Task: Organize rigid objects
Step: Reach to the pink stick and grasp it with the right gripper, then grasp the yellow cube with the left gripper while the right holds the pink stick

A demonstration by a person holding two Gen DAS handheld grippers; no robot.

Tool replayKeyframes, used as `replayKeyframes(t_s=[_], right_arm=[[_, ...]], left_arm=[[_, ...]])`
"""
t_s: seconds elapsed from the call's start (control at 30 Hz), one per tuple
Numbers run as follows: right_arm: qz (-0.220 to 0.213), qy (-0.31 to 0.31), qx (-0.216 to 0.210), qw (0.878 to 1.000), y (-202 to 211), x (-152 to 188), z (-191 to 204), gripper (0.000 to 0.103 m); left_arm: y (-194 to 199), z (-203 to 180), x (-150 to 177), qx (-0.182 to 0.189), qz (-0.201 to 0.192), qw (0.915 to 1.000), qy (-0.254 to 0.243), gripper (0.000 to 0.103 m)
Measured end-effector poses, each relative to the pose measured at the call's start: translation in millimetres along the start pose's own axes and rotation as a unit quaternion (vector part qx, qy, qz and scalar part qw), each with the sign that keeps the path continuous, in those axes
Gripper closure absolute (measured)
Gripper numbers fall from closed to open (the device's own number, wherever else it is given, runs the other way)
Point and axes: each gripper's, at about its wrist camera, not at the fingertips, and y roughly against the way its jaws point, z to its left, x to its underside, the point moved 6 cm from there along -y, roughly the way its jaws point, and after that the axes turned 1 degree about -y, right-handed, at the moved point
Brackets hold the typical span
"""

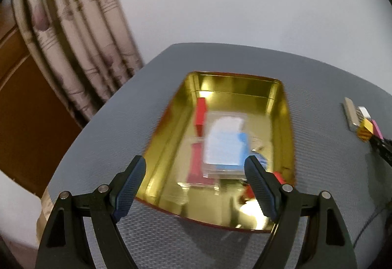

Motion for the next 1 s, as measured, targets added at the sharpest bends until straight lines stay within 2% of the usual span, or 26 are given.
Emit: replayKeyframes(t_s=[0.2, 0.33, 0.4, 0.67, 0.8, 1.0], right_arm=[[-0.003, -0.006, 0.016, 1.000, 9.7, 13.5, -3.2, 0.088], [-0.003, -0.008, 0.027, 1.000, 13.2, 18.4, -3.1, 0.088], [-0.002, -0.014, 0.031, 0.999, 16.4, 22.9, -7.4, 0.088], [-0.003, -0.035, 0.067, 0.997, 23.6, 32.9, -22.0, 0.088], [-0.004, -0.041, 0.067, 0.997, 22.4, 32.7, -4.3, 0.088], [-0.003, -0.037, 0.070, 0.997, 18.4, 32.6, 13.9, 0.088]], left_arm=[[10.0, -59.2, 4.1, 0.060, -0.004, 0.9970, -0.050, 0.023], [16.2, -110.1, 7.7, 0.128, 0.002, 0.9884, -0.082, 0.023], [18.9, -137.1, 9.0, 0.150, 0.000, 0.9830, -0.106, 0.023], [17.6, -209.2, -4.3, 0.211, 0.001, 0.9652, -0.154, 0.023], [10.8, -237.8, -15.3, 0.233, 0.004, 0.9572, -0.172, 0.023], [-7.4, -269.8, -22.9, 0.260, 0.033, 0.9483, -0.179, 0.026]])
